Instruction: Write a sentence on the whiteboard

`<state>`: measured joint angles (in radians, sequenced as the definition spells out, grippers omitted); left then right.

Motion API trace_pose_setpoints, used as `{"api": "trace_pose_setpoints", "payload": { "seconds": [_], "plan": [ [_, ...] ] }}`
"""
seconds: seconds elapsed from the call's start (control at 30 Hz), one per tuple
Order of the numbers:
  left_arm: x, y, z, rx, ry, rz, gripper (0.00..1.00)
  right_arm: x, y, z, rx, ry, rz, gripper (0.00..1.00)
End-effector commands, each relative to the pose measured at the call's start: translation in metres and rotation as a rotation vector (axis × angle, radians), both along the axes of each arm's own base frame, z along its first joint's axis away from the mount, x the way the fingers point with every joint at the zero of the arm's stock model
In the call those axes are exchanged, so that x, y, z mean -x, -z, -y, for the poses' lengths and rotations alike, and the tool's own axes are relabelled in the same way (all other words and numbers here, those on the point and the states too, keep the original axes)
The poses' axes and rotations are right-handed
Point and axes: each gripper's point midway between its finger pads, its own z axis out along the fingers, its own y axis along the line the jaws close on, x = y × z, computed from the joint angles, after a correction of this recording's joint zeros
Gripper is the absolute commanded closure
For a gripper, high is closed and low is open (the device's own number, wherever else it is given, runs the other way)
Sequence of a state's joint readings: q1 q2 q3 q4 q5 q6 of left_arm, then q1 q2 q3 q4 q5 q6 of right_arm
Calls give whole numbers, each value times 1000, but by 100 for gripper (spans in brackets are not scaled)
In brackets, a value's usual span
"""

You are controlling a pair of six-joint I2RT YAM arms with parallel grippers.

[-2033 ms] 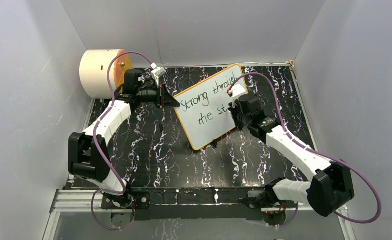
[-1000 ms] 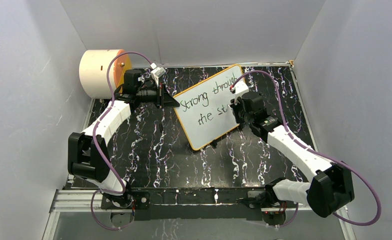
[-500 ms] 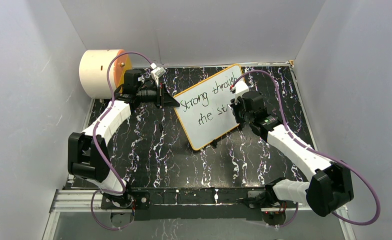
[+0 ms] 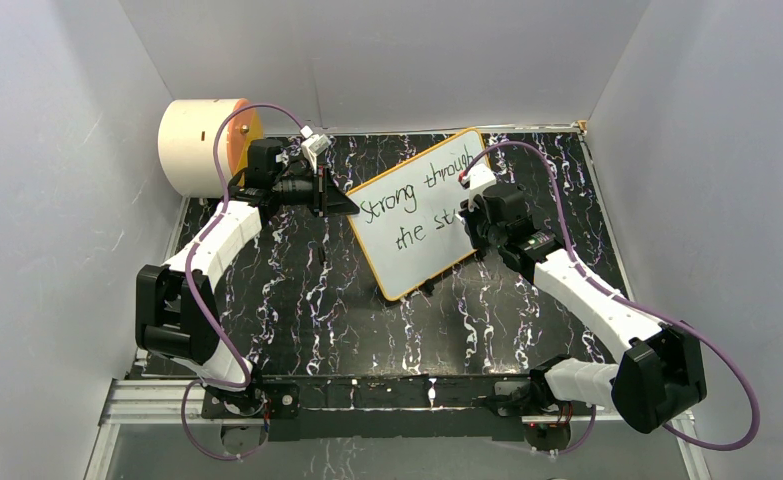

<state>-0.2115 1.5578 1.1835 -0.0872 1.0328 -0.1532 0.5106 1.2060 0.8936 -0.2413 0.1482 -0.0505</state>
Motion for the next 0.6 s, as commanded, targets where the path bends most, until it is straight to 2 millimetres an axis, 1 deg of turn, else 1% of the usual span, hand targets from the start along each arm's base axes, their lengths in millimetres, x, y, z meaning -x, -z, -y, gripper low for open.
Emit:
{"api": "trace_pose_setpoints", "payload": {
  "seconds": [0.0, 0.3, 0.57],
  "plan": [
    [10, -12, -1, 12, 24, 27, 100, 1, -3, 2, -5, 13, 2, 100],
    [10, -12, -1, 11, 23, 27, 100, 2, -2, 4, 4, 26, -1, 100],
    [10, -13, -1, 12, 24, 29, 100, -7, -6, 7, 2, 61, 27, 100]
  ]
}}
